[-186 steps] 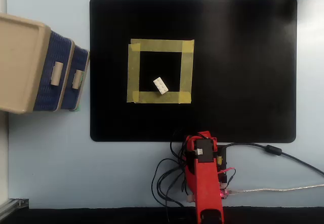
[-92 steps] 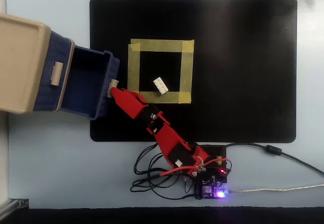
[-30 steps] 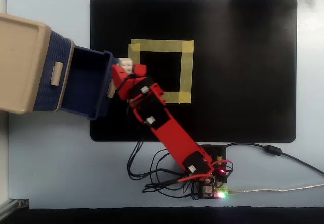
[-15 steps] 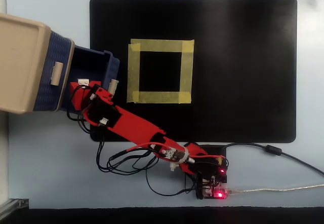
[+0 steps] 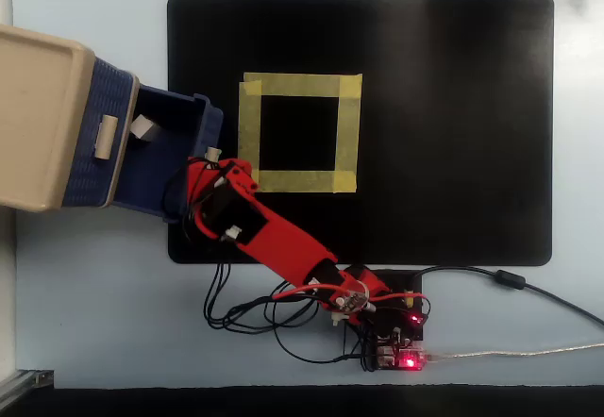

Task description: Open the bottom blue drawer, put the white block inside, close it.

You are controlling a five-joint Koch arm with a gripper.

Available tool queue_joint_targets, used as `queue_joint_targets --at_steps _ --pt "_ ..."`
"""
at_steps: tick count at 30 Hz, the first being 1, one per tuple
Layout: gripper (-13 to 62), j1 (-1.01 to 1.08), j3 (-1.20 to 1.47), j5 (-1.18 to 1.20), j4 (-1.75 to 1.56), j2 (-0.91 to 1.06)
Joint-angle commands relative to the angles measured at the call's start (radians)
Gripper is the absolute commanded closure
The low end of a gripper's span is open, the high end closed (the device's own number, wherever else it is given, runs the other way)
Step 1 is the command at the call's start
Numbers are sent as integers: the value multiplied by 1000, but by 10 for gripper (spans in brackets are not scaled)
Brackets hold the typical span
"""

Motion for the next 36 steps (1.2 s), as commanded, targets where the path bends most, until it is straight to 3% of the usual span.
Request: queue_joint_targets --at_steps 1,10,18,24,28,31,33,36 --pt "154 3 21 43 26 8" --pt "149 -91 -35 -41 -253 -259" --pt "147 -176 -167 -163 -552 -403" --pt "147 -178 -172 -176 -577 -425" --pt "147 -141 -178 -167 -347 -282" --pt "150 25 -166 -91 25 -87" --pt "153 144 -81 104 141 18" --pt "154 290 287 430 107 238"
